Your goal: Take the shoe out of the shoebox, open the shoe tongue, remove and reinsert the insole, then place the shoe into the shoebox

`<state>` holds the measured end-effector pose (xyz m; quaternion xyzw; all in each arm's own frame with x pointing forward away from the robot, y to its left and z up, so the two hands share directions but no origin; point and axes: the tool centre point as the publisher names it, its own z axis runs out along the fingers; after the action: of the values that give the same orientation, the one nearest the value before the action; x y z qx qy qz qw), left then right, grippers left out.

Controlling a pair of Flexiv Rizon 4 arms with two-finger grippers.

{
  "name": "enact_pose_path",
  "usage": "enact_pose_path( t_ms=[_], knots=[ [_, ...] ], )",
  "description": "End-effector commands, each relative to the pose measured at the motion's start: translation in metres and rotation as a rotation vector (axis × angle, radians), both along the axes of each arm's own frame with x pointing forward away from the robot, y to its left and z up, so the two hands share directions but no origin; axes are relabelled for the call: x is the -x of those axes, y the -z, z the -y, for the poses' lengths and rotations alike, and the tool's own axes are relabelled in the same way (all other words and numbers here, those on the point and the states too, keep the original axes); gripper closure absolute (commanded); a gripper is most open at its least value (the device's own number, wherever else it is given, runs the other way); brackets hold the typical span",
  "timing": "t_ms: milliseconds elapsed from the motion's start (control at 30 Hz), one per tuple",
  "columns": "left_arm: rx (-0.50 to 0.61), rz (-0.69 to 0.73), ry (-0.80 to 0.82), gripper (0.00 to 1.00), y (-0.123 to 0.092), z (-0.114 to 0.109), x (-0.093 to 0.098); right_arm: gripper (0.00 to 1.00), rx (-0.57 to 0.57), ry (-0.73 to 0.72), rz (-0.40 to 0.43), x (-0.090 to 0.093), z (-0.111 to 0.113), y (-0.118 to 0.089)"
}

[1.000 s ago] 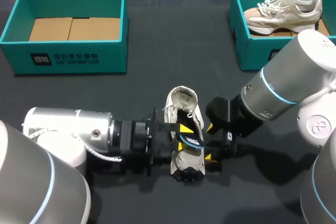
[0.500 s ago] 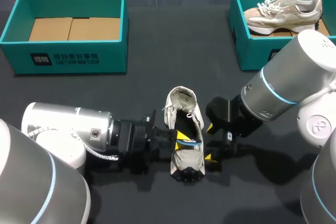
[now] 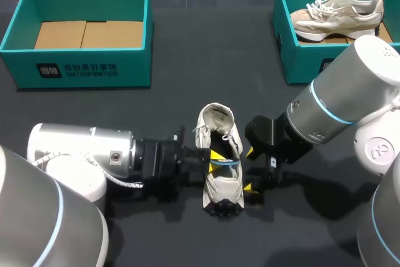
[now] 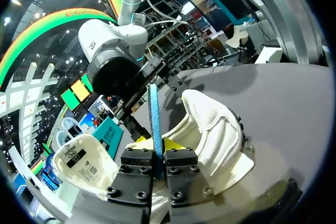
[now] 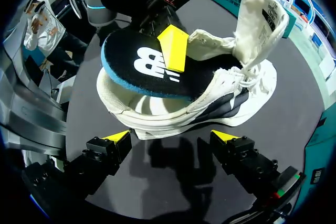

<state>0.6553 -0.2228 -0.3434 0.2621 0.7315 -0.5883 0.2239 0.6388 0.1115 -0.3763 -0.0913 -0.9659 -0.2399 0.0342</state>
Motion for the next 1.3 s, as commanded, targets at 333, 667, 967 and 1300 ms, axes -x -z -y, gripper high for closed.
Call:
enact_pose_path(
  t_ms=[333, 667, 967, 1300],
  knots=[
    [0.072, -0.078, 0.026, 0.71, -0.023, -0.002, 0.025, 0.0, 0.001, 0.001, 0.002, 0.001, -0.001, 0.001],
    [0.041, -0.066, 0.061, 1.0, -0.013, 0.008, 0.026, 0.0, 0.001, 0.001, 0.002, 0.001, -0.001, 0.001],
    [-0.031, 0.021, 0.029, 1.0, 0.004, 0.006, 0.007, 0.0, 0.001, 0.001, 0.002, 0.001, -0.001, 0.001],
    [-0.014, 0.026, -0.014, 1.0, 0.001, 0.001, 0.001, 0.0, 0.001, 0.001, 0.002, 0.001, -0.001, 0.001]
  ],
)
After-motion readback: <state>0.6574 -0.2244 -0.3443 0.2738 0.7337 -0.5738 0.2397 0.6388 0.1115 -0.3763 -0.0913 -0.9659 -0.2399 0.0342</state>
